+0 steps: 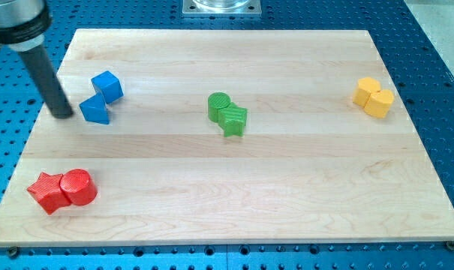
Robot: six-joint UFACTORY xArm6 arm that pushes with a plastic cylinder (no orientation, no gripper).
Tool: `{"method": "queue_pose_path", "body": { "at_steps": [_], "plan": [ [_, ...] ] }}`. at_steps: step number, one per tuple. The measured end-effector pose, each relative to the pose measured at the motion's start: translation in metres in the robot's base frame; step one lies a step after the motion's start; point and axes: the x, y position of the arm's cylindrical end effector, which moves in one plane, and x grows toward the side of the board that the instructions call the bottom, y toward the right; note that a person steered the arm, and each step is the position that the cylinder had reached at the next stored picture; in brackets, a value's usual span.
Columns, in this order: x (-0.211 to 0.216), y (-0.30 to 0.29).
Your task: Move the blue triangle towards the top left corner
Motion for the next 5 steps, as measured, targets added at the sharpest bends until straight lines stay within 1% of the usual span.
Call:
{"method": "queue_pose_path", "body": {
  "at_steps": [1,2,3,4,5],
  "plan": [
    [0.046,-0.001],
    [0.057,0.06],
    [0.041,0.078],
    [-0.012,0.052],
    [-0.023,0.028]
  ]
}}
